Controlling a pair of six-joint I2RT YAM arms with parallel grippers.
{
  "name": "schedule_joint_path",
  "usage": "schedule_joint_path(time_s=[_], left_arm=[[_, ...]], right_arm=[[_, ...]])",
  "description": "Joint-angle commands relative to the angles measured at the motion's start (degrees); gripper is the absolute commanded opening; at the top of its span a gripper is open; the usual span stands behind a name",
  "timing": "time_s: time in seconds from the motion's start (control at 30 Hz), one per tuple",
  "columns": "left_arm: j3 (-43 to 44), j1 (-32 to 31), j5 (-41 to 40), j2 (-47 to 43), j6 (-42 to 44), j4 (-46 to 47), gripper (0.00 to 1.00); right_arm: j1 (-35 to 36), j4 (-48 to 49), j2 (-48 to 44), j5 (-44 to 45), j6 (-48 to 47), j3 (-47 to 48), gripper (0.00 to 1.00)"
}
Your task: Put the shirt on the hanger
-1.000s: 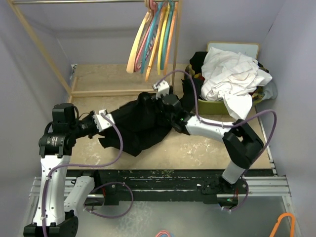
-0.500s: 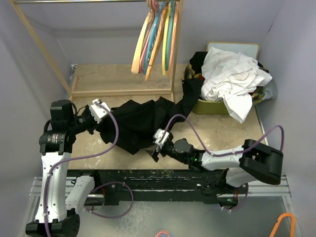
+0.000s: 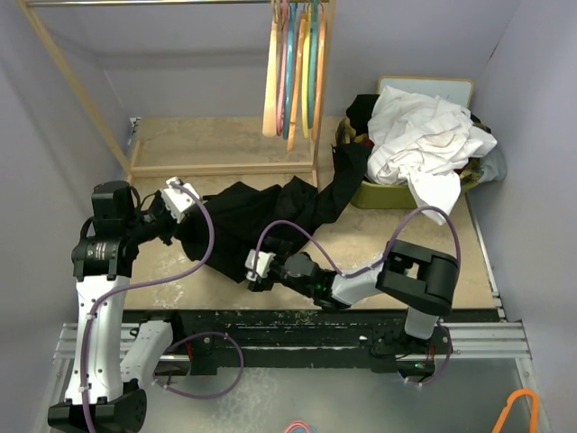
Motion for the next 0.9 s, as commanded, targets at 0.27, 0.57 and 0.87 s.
schedule_joint_path(time_s=[0.27,0.57,0.87], left_arm=[[1.1,0.4,0.5,0.3,-2.1,2.7,0.0],[0.2,1.4,-15.4,0.6,-1.8,5.8,0.0],[7.8,4.2,-30.7,0.4,-4.9,12.6,0.0]], right_arm=[[1.2,4.9,1.7,4.7,-6.0,6.9,0.0],[1.1,-21.2,-20.8,-9.6,2.5,15.9,0.0],[-4.3,-34.4,-28.4,-14.4,4.7,33.3,0.0]])
